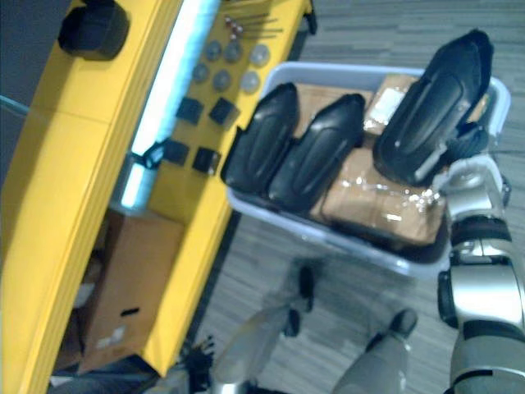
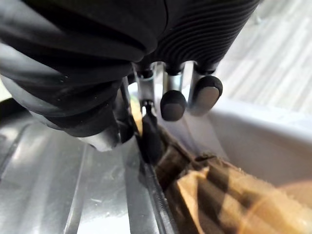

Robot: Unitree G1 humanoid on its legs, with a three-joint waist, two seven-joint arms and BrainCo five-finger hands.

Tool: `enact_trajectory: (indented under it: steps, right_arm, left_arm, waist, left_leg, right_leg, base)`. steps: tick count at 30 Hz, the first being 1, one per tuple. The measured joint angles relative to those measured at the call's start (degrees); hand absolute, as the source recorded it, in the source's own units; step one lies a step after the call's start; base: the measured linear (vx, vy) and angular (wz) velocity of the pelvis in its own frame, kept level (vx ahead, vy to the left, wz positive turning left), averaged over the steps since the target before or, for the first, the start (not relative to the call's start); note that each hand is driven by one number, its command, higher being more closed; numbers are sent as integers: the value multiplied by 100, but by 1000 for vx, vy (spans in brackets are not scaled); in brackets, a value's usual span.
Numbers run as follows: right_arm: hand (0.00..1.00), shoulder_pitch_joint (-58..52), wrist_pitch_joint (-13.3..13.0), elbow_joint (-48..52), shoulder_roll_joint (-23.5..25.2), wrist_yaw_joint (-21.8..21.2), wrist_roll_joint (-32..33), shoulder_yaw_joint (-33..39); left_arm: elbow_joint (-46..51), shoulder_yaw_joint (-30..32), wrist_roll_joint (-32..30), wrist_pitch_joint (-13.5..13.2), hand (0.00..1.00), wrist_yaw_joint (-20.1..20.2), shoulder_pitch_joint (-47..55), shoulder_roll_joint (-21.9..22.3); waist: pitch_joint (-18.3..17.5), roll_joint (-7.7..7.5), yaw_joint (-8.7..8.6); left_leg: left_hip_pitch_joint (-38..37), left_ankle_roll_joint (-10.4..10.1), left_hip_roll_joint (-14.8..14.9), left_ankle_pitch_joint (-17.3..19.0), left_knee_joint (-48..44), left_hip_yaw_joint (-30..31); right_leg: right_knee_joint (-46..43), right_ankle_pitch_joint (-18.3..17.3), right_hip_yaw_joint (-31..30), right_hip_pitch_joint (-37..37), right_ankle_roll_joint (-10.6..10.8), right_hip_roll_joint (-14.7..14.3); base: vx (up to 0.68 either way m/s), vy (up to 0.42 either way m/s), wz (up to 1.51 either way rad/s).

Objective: Walk over and take plastic housings, then place them on the shelf

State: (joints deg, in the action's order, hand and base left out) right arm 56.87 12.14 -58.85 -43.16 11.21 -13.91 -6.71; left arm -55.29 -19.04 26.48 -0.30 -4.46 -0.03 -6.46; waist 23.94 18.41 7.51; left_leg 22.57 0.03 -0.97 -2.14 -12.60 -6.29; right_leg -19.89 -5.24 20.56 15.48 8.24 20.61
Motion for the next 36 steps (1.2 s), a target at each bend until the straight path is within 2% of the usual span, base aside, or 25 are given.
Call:
enact_trajectory:
  steps: [4,10,14,18,20,26,33,34,36]
  right_arm:
    - [100,-28,-60,147,-6,32,-400,-133]
    - [100,-276,-116,1077,-52,212,-822,-289]
    - [100,-535,-265,1814,-55,223,-997,-437]
    - [100,-970,-411,2233,-77,134,-998,-481]
    - [100,-1176,-572,2295,-74,74,-989,-497]
    - [100,-1406,-1001,2456,53,-283,-933,-592]
    - [100,-1574,-1629,2454,122,-277,-939,-742]
    - [0,-1567,-1664,2447,124,-285,-943,-800]
    - [0,-1532,-1683,2300,123,-238,-944,-869]
  left_arm:
    - [2,35,-7,-1,0,0,6,-1]
    - [58,44,-55,-81,0,9,-3,-39]
    - [260,49,-54,-225,0,4,89,-241]
    - [531,49,-54,-355,0,-50,230,-416]
    - [646,50,-53,-407,0,-101,278,-492]
    - [1029,50,-47,-411,0,-196,452,-686]
    - [1095,47,-47,-456,0,-334,477,-729]
    - [1146,27,-46,-456,0,-334,489,-757]
    - [1266,26,-39,-456,0,-336,527,-816]
  waist:
    - [1,-2,-18]
    - [44,-59,-68]
    - [204,-274,-195]
    - [325,-441,-249]
    - [391,-535,-268]
    - [497,-688,-290]
    - [541,-754,-288]
    - [545,-760,-280]
    - [571,-799,-267]
  left_leg:
    - [41,-3,55,149,-210,5]
    - [128,7,130,382,-528,-21]
    - [129,-16,213,472,-663,-26]
    - [100,-28,280,578,-816,-40]
    - [95,-30,300,579,-826,-39]
    - [139,-47,418,590,-913,-52]
    - [181,-47,445,583,-917,-90]
    - [216,-46,449,576,-918,-89]
    - [271,-44,450,549,-903,-85]
  right_leg:
    - [77,18,3,-103,26,-67]
    - [183,46,-11,-186,62,-135]
    - [223,48,-20,-250,63,-216]
    - [232,47,-42,-340,61,-271]
    - [231,50,-44,-346,55,-292]
    - [230,74,-105,-306,-15,-406]
    - [217,98,-185,-213,-40,-429]
    - [207,100,-189,-173,-42,-432]
    - [194,112,-186,-110,-32,-433]
  base:
    - [28,-7,-3]
    - [27,4,-4]
    - [24,-10,-5]
    - [9,-2,-6]
    - [0,0,0]
    - [-32,-3,-6]
    - [-8,5,-5]
    - [0,0,0]
    - [0,0,0]
